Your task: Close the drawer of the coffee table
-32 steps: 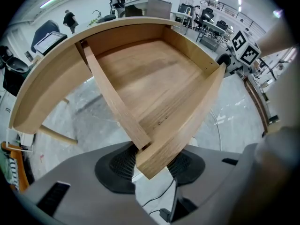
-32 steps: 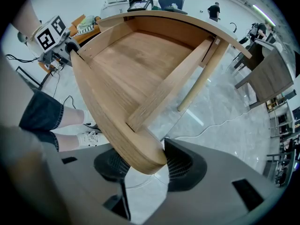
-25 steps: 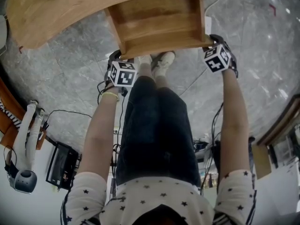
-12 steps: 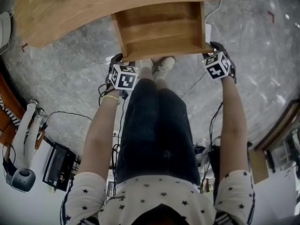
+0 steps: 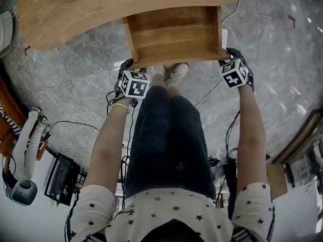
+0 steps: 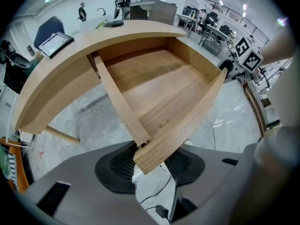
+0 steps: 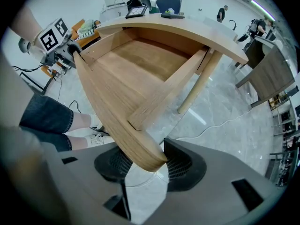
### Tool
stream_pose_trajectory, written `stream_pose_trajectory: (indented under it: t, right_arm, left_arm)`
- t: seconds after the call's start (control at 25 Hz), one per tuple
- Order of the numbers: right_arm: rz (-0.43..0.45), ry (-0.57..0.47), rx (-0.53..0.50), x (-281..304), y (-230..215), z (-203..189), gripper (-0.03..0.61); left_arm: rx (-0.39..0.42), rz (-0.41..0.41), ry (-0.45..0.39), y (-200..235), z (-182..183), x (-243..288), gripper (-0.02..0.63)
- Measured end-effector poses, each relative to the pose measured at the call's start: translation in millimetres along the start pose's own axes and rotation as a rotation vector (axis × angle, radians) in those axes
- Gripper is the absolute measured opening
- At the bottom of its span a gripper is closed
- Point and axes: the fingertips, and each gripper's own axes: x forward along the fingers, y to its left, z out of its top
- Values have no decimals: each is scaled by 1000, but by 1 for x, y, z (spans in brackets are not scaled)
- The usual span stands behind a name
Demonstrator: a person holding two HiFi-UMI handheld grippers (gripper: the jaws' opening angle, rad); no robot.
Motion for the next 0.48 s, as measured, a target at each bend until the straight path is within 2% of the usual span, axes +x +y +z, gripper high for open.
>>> stream_pose_trajectory:
  t: [0.48]
  right_arm:
    - [-22,-9,-4,2,-18,14,198]
  left_arm:
    - [-11,8,-24,8,17,2,182]
